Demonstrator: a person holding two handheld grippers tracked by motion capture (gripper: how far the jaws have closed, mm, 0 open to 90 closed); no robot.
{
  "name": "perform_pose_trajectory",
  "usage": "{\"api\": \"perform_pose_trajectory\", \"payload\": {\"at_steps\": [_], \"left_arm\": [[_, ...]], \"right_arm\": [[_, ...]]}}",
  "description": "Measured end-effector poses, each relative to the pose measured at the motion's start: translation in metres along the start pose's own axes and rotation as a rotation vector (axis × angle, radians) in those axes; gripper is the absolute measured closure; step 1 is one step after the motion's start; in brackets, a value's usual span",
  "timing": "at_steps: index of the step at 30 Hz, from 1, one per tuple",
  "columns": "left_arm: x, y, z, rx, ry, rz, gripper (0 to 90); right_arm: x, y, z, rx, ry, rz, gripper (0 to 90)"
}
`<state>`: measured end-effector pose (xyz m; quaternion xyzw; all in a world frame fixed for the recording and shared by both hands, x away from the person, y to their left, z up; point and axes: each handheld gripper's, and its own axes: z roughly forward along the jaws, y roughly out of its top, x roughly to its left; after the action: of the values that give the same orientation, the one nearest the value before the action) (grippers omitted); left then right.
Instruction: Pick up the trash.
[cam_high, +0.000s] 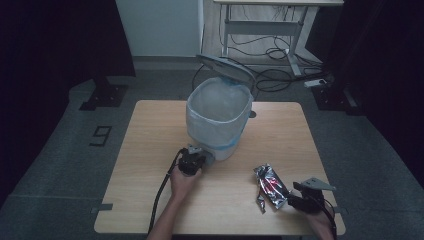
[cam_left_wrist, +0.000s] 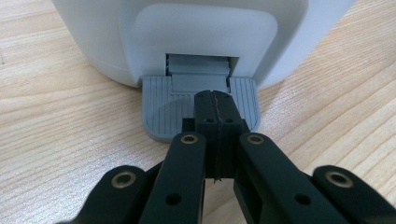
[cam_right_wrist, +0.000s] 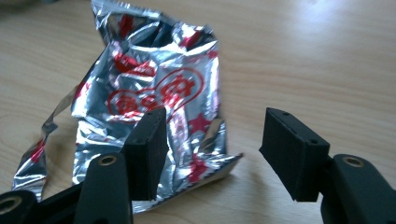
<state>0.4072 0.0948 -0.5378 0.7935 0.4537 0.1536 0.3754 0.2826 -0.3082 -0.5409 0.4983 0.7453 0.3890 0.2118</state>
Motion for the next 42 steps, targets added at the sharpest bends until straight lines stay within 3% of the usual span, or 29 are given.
{"api": "perform_pose_trajectory", "payload": {"at_steps": [5, 10, 16, 21, 22, 25, 32, 42], "left_arm": [[0.000, 0.001, 0.000, 0.006, 0.003, -0.001, 90.0], [-0.001, 0.001, 0.000, 0.008, 0.004, 0.000, 90.0], [-0.001, 0.001, 0.000, 0.008, 0.006, 0.001, 90.0], [-0.001, 0.001, 0.000, 0.006, 0.006, 0.000, 90.0], [-0.001, 0.001, 0.000, 0.005, 0.006, 0.001, 90.0], [-0.001, 0.000, 0.000, 0.004, 0.006, 0.001, 90.0], [-0.002, 0.001, 0.000, 0.004, 0.011, 0.003, 90.0], [-0.001, 0.001, 0.000, 0.004, 0.008, -0.002, 90.0]], "right_arm": [[0.006, -0.004, 0.011, 0.061, -0.006, -0.021, 41.7], [0.010, -0.004, 0.012, 0.070, -0.012, -0.032, 46.2], [0.010, -0.004, 0.010, 0.077, -0.041, -0.050, 65.1], [0.011, -0.003, 0.010, 0.084, -0.055, -0.060, 69.6], [0.013, -0.002, 0.010, 0.082, -0.072, -0.070, 74.7], [0.013, -0.002, 0.010, 0.081, -0.082, -0.074, 79.0], [0.007, 0.000, 0.007, 0.046, -0.082, -0.027, 88.2], [-0.003, 0.004, -0.011, -0.035, -0.037, 0.018, 89.3]]}}
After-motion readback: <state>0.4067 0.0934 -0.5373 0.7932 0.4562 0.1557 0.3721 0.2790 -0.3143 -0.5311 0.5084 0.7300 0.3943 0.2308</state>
